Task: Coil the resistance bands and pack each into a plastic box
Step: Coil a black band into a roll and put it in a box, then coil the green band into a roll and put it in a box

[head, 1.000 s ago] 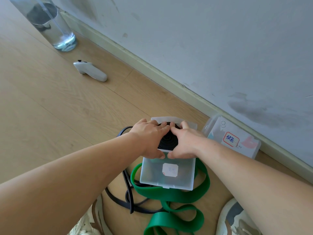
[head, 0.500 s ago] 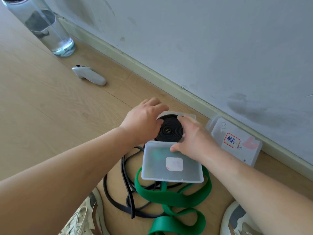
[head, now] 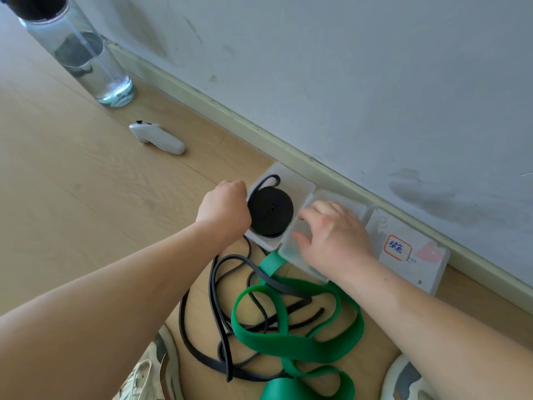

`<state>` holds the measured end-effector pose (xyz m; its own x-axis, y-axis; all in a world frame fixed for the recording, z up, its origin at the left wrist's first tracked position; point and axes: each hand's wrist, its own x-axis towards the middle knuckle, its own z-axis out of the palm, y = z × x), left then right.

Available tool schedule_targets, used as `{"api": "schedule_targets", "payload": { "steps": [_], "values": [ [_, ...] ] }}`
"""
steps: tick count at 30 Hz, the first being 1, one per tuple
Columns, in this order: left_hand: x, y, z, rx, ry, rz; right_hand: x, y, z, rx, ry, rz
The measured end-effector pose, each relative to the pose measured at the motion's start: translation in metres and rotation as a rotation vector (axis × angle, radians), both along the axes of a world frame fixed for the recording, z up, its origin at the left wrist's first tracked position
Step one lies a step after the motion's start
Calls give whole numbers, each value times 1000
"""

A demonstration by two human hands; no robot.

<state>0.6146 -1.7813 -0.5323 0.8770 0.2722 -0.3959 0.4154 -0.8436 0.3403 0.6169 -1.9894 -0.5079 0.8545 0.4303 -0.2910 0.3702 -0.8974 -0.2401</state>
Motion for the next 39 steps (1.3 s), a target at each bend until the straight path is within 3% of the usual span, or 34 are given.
{"api": "schedule_targets", "payload": {
  "steps": [4,8,14,18,20,22,24,26,29,34,39],
  "values": [
    [-12,5,0,-210,37,373,6,19,2,-80,56,60],
    [-15,8,5,-310,78,488,7,32,0,-196,133,148],
    [-20,18,6,-258,126,423,1,35,1,-67,-173,124],
    [-37,26,9,-329,146,616,-15,33,0,60,-293,153],
    [-47,24,12,-461,132,785,-9,39,9,-19,-175,83],
    [-55,14,12,-637,86,934,1,47,20,-130,83,-119],
    [-61,1,11,-754,51,1008,7,53,20,4,426,-423],
    [-64,-14,4,-791,14,1011,8,54,15,310,616,-684],
    [-61,-33,-3,-819,17,982,11,53,8,554,575,-822],
    [-46,-41,-1,-793,128,799,16,49,-5,587,544,-887],
    [-42,-38,-1,-814,325,542,17,41,-2,527,487,-719]
  ]
}}
